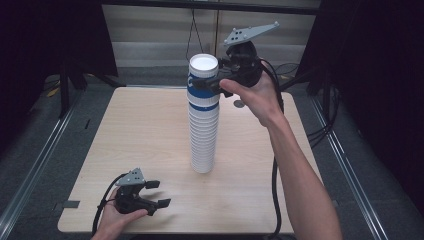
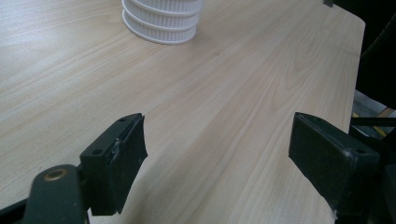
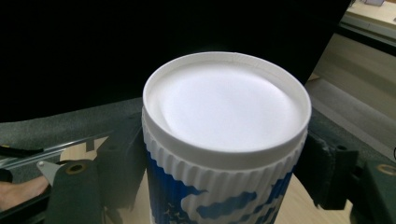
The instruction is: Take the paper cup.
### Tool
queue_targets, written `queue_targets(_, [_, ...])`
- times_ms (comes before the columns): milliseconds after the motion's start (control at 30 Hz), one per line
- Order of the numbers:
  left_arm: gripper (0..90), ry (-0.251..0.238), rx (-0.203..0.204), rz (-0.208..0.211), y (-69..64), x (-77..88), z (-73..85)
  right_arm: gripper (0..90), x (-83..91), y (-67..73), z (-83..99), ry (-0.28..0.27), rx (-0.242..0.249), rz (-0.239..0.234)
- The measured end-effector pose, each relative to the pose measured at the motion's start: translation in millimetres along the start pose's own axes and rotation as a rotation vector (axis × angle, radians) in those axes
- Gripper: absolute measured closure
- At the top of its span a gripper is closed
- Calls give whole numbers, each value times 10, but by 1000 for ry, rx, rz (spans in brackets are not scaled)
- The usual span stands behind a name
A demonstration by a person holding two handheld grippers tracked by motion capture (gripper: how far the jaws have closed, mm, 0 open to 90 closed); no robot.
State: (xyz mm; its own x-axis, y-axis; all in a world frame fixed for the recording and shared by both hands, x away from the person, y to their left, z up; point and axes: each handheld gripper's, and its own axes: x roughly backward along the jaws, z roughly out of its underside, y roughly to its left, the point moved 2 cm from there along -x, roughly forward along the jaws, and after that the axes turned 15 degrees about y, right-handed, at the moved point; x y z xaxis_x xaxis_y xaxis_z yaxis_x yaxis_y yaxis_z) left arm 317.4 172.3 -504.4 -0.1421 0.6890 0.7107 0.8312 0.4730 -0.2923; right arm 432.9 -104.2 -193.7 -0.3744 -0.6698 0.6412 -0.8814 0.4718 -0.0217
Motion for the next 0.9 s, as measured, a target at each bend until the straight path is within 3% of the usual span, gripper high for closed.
queue_targets(367, [187,13,-19,2,-27,-7,4,263,58,-20,-39,-86,-16,-9])
queue_targets(900, [187,8,-7,1,-7,8,7,266,206,-27,-132,-167,-34,0])
